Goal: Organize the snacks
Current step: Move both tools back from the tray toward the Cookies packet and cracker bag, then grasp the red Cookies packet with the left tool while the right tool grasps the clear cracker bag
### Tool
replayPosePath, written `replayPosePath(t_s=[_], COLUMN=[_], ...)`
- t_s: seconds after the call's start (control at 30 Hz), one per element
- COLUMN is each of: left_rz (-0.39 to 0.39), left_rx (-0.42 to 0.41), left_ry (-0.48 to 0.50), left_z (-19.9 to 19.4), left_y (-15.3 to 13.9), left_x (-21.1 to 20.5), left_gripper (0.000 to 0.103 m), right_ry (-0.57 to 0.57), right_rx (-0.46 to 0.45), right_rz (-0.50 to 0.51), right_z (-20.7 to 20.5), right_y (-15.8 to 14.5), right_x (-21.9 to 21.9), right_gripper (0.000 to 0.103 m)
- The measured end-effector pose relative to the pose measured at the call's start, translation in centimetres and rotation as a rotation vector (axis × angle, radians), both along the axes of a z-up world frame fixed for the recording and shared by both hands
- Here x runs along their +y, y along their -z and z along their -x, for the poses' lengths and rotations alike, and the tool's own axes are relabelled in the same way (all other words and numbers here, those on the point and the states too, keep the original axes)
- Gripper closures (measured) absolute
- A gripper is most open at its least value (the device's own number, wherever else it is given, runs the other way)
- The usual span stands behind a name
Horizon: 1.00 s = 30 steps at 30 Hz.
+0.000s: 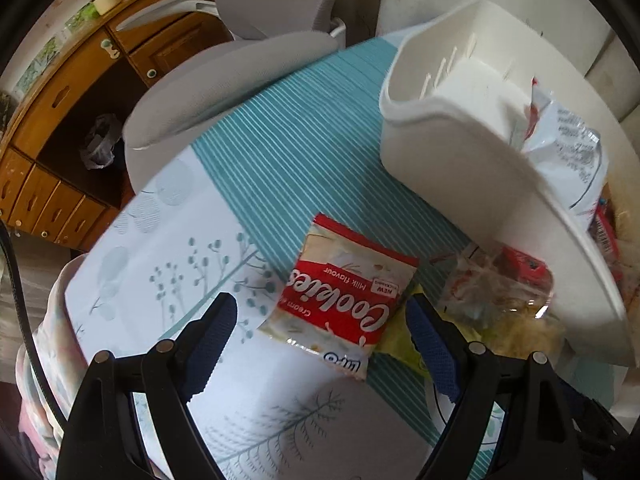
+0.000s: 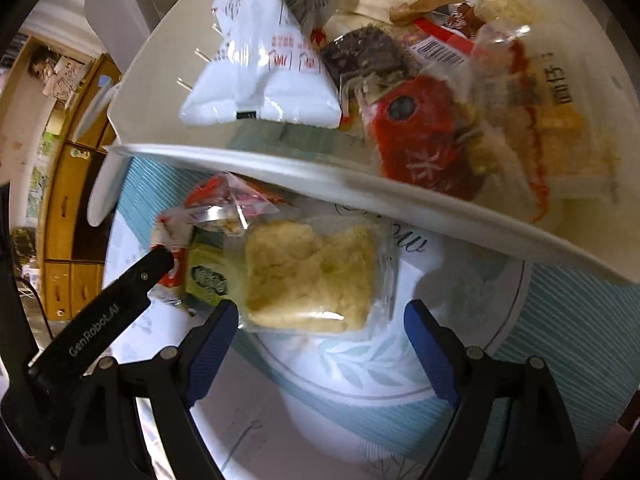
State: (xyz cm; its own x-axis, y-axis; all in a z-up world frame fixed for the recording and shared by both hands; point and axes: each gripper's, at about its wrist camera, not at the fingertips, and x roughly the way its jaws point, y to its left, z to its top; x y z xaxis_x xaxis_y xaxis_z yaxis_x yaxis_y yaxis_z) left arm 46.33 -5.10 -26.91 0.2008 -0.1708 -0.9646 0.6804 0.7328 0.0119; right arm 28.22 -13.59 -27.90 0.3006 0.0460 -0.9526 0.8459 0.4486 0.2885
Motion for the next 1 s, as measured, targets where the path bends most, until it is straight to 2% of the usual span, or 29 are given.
replayPosePath(t_s=[0.23, 0.3, 0.4, 0.5, 0.57, 0.67, 1.0], left_rz=[0.004, 0.0, 0.037, 0.051, 0.058, 0.06, 0.027], left_rx=[-0.006, -0.005, 0.007, -0.008, -0.02, -0.031, -0.006], left_ry=[-0.029, -0.038, -0.059, -0.051, -0.042, -0.033, -0.078], left_z=[-0.4, -0.6, -0.9, -0.9, -0.5, 0.0, 1.9], left_y=[1.5, 2.0, 2.1, 2.0, 1.9, 1.8, 1.2], left_x=[-0.4, -0.4, -0.2, -0.2, -0.2, -0.3, 1.4], left_gripper=[0.018, 0.022, 0.026, 0.037, 0.045, 0.055, 0.057], right_ry=[-0.068, -0.084, -0.114, -0.138, -0.157, -0.17, -0.189], right_rx=[0.015, 0.03, 0.051, 0.066, 0.064, 0.067, 0.072], right_rz=[0.078, 0.099, 0.125, 0.142, 0.151, 0.147, 0.046], right_z=[-1.8, -2.3, -3.2, -3.8, -4.3, -4.7, -2.6], right_y=[0.2, 0.3, 0.4, 0.4, 0.3, 0.3, 0.0], right_x=[0.2, 0.6, 0.8, 0.9, 1.1, 1.1, 0.8], right_gripper=[0.014, 0.014, 0.014, 0.016, 0.023, 0.028, 0.033])
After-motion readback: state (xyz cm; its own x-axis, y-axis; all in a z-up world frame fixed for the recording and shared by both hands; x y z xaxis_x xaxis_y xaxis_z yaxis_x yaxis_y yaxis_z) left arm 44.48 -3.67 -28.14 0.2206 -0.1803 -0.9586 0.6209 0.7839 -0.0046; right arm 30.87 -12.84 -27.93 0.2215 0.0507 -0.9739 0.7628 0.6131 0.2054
